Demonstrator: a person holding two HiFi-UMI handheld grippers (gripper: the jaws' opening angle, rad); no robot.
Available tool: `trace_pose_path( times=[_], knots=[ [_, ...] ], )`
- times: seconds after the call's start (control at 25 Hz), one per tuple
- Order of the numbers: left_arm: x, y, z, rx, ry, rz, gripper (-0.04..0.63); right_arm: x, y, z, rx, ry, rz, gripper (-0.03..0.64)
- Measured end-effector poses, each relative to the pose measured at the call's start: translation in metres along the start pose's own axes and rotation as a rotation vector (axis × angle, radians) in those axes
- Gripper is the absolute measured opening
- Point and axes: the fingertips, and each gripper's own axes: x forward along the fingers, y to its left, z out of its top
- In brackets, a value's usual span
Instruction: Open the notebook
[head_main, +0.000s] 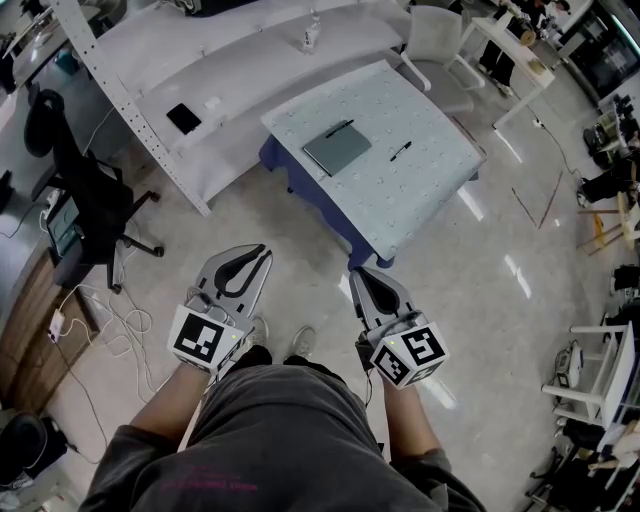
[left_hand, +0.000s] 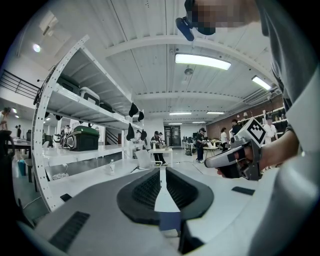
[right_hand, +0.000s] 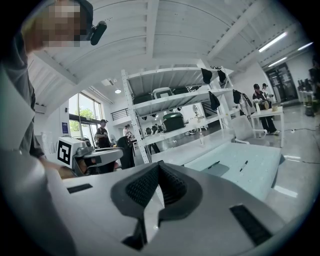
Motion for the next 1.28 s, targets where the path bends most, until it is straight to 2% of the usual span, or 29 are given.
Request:
trace_pose_path(
  times=[0.76, 1.12, 1.28],
  knots=[
    [0.006, 0.011, -0.003, 0.000, 0.007, 0.014, 0.109, 0.010, -0.006, -0.001, -0.007, 0.013, -0.001, 0.003],
    [0.010, 0.009, -0.005, -0.012, 0.008, 0.033, 0.164, 0.006, -0.012, -0.001, -0.009, 0.013, -0.003, 0.003],
    [0.018, 0.006, -0.008, -0.011, 0.018, 0.050, 0.167, 0.004, -0.022, -0.005, -0.010, 0.020, 0.007, 0.003]
  ],
)
